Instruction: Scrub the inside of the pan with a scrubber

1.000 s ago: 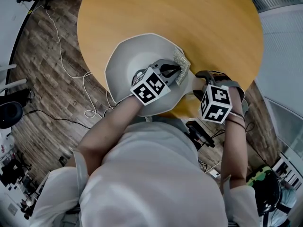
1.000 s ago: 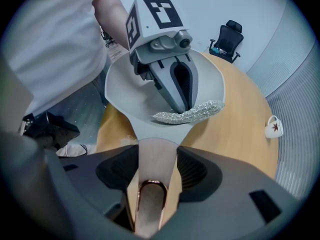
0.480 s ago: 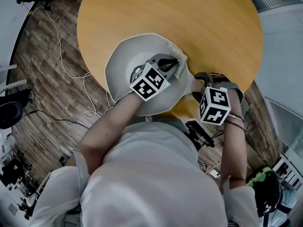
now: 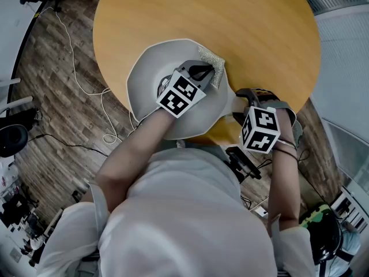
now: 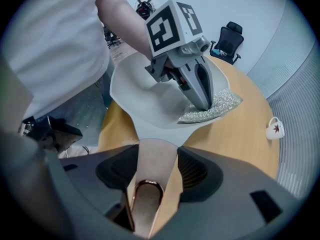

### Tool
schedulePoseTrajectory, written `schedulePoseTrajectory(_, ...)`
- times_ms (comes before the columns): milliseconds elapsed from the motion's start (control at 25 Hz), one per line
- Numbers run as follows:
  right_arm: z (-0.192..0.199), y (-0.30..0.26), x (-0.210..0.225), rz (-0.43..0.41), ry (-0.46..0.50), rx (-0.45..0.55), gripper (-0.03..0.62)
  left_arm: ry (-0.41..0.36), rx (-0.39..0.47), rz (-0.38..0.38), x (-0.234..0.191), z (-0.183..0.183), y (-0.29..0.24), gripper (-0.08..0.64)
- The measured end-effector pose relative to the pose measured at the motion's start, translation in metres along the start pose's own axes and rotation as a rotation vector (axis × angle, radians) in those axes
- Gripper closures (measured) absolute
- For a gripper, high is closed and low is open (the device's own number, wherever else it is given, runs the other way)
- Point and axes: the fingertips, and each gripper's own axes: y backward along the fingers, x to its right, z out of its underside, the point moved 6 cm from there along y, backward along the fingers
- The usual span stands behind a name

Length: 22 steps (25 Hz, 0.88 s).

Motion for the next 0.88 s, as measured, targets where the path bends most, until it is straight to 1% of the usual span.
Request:
schedulePoseTrajectory(120, 0.001, 0.000, -0.001, 0.001, -0.001, 0.001, 0.351, 0.007, 0.000, -0.012, -0.005, 0.000, 0.001, 0.543)
schedulePoseTrajectory(320, 0.002, -0.002, -0.001, 0.003, -0.012, 0.009, 0.351, -0.006, -0.008, -0.030, -0.012, 0.000, 0.000, 0.543)
schedulePoseTrajectory(680, 0.001, 0.001, 0.001, -0.001, -0.025, 0.013, 0.351, -0.007, -0.026, -0.097, -0.036, -0.001, 0.008, 0.543)
schedulePoseTrajectory(880, 0.001, 0.002, 0.002, -0.003, -0.031, 0.021, 0.351, -0.022, -0.033, -0.104, -0.045, -0.001, 0.011, 0.543)
